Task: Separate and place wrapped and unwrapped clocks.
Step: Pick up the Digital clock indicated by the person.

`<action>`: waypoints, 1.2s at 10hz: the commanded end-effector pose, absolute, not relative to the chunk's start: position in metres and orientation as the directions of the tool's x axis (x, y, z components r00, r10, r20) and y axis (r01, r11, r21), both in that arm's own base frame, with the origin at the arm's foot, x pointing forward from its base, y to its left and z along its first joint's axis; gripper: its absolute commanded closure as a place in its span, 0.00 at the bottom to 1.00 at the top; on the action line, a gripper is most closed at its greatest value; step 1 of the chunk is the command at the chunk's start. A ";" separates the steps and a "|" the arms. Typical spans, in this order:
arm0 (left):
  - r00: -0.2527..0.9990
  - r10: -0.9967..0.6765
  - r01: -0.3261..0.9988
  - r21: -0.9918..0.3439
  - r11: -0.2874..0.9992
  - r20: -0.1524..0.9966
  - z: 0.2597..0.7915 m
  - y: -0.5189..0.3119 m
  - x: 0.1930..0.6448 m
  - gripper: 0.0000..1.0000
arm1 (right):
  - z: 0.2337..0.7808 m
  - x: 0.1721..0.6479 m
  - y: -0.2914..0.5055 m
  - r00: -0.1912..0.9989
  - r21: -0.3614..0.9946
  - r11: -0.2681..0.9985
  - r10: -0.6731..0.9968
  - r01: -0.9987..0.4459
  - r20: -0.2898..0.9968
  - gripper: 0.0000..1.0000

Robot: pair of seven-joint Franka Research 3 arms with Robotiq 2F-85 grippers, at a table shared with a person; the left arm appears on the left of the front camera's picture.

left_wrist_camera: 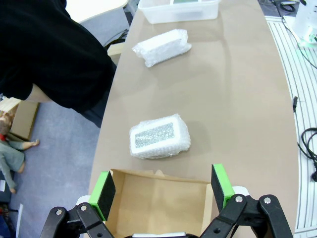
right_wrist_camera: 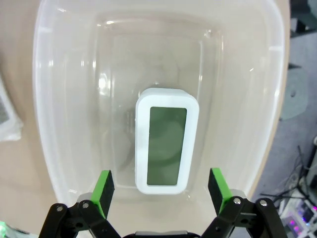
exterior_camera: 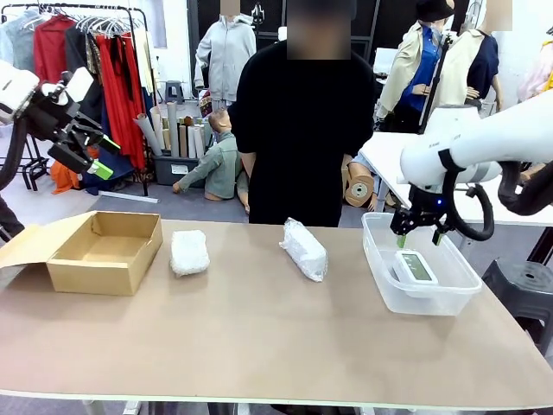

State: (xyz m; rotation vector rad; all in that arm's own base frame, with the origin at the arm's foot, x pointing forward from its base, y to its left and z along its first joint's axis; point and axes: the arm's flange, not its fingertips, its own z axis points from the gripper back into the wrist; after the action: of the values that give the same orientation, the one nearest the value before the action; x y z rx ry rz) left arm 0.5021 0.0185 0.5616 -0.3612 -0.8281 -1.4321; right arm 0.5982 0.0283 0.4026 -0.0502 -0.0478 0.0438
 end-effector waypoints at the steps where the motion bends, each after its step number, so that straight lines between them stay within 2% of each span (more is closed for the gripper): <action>1: -0.073 -0.720 0.956 0.253 0.146 0.690 0.562 0.018 0.502 0.00 | 0.429 0.597 0.024 0.984 -0.004 0.985 0.170 -0.170 0.057 0.00; 3: -0.073 -0.720 0.956 0.253 0.146 0.690 0.562 0.018 0.502 0.00 | 0.466 0.592 0.025 0.909 0.136 0.900 0.400 -0.414 0.116 0.00; 4: -0.073 -0.720 0.956 0.253 0.146 0.690 0.562 0.018 0.502 0.00 | 0.477 0.590 0.026 0.876 0.196 0.854 0.462 -0.482 0.141 0.00; 6: -0.073 -0.720 0.956 0.253 0.146 0.690 0.562 0.018 0.502 0.00 | 0.497 0.590 0.033 0.730 0.260 0.684 0.658 -0.682 0.183 0.00; 7: -0.073 -0.720 0.956 0.253 0.146 0.690 0.562 0.018 0.502 0.00 | 0.502 0.583 0.044 0.652 0.236 0.610 0.728 -0.757 0.211 0.00; 9: -0.073 -0.720 0.956 0.253 0.146 0.690 0.562 0.018 0.502 0.00 | 0.509 0.564 0.064 0.450 0.098 0.443 0.840 -0.891 0.303 0.00; 11: -0.073 -0.720 0.956 0.253 0.146 0.690 0.562 0.018 0.502 0.00 | 0.517 0.548 0.069 0.258 0.028 0.270 0.879 -0.962 0.401 0.00; 12: -0.073 -0.720 0.956 0.253 0.146 0.690 0.562 0.018 0.502 0.00 | 0.520 0.542 0.070 0.202 0.019 0.214 0.881 -0.977 0.427 0.00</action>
State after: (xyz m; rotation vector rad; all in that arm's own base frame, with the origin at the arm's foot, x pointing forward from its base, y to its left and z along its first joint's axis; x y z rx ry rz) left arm 0.5021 0.0185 0.5617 -0.3611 -0.8281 -1.4322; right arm 0.5573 0.0781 0.5288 0.2509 -0.2891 1.2618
